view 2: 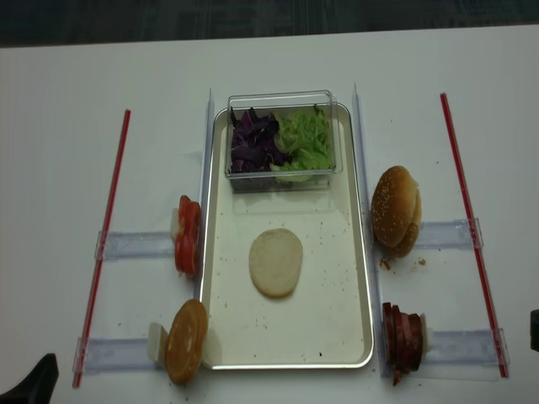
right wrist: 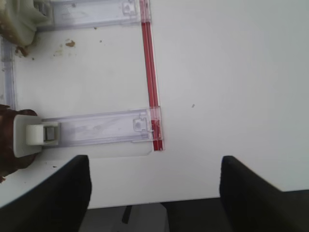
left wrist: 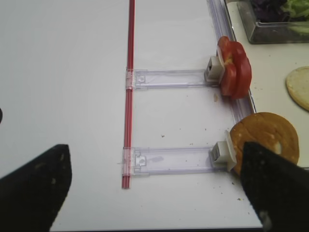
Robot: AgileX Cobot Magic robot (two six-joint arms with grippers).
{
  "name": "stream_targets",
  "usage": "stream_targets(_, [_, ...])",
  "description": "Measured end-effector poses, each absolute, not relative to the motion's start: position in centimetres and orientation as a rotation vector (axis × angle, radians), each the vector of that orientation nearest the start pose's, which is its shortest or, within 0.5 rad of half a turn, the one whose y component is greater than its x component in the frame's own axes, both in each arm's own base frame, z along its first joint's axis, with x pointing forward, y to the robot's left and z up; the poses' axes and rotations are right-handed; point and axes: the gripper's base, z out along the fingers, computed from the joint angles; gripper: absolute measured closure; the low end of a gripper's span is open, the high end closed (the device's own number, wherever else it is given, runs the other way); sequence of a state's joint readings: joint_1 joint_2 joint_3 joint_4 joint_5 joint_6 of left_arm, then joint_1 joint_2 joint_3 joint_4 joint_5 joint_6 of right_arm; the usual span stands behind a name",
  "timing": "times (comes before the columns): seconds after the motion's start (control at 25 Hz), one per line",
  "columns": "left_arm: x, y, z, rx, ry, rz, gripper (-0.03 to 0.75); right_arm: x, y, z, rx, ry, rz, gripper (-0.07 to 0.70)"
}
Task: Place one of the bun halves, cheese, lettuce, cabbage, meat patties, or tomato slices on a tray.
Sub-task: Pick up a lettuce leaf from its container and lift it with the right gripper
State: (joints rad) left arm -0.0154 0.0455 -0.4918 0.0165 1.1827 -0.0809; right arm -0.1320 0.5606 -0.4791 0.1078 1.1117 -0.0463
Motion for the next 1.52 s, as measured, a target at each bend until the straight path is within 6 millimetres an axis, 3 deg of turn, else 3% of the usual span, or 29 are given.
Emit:
stream_targets(0.56, [-0.3,0.1,26.6,-0.074,2.219,-0.033,0.062,10.3,-0.3,22.7,0.152,2.891,0.148,0.059])
stream_targets(1.12, [-0.3,0.1,26.6,-0.074,2.219,-0.033,0.062,11.4,-0.4,22.4,0.136,2.935,0.149,0.059])
stream_targets(1.52, [-0.3,0.1,26.6,-0.074,2.219,-0.033,0.062,16.3,-1.1,23.7,0.131,2.985,0.157,0.059])
